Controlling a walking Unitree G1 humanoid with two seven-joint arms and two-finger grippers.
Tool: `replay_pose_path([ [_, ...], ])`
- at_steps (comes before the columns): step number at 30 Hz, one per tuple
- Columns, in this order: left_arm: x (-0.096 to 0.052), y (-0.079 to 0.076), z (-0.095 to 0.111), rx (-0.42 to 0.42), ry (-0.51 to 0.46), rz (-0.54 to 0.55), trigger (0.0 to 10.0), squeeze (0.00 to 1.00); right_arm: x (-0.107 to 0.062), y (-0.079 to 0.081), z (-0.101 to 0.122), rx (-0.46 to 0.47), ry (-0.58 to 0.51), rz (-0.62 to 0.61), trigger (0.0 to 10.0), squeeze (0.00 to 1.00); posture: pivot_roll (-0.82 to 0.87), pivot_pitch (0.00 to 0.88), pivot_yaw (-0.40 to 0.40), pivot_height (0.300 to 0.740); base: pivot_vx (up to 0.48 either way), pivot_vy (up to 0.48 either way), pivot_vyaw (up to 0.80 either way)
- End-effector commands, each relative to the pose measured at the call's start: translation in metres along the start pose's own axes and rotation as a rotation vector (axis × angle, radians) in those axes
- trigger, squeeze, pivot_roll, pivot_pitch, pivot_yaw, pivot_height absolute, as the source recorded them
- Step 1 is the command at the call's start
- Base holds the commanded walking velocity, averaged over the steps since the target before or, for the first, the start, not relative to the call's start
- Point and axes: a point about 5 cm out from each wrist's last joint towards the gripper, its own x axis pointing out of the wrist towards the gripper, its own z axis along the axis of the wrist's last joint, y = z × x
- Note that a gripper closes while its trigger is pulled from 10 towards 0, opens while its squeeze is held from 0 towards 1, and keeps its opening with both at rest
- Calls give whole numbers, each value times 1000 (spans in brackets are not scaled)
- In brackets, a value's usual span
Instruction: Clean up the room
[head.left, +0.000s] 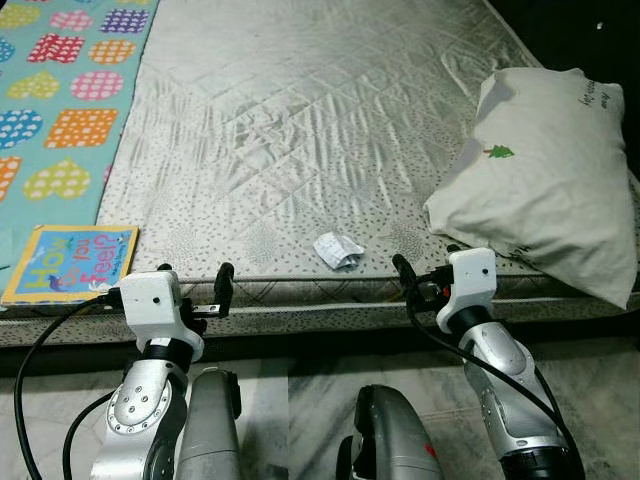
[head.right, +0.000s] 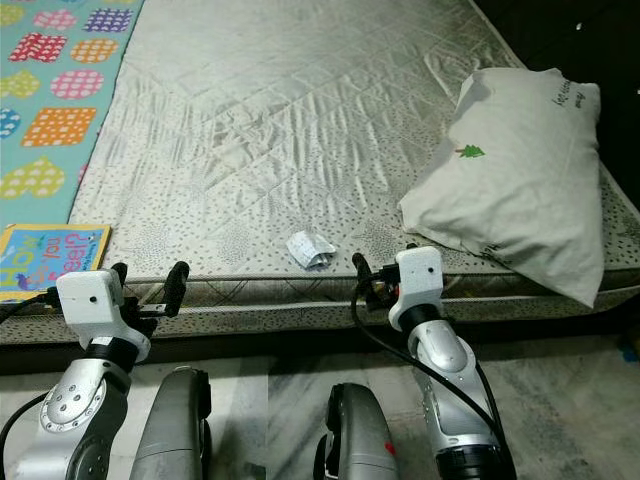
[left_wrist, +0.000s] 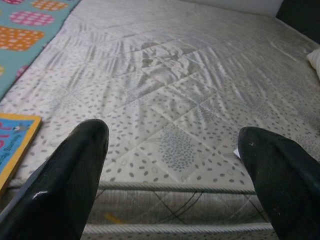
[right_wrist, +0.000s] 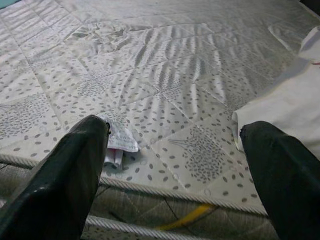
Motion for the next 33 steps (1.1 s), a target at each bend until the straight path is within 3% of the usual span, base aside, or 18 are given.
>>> replay_pose_path([
  [1, -1, 0, -1, 5, 3, -8, 10000, 0, -2, -6, -2, -9, 7, -15, 10000, 0, 21, 224, -92, 610, 270, 0, 0],
  [33, -8, -2, -4, 31, 24, -19, 10000, 0, 4, 1, -4, -33, -3, 26, 10000, 0, 59, 213, -102, 610, 271, 0, 57],
])
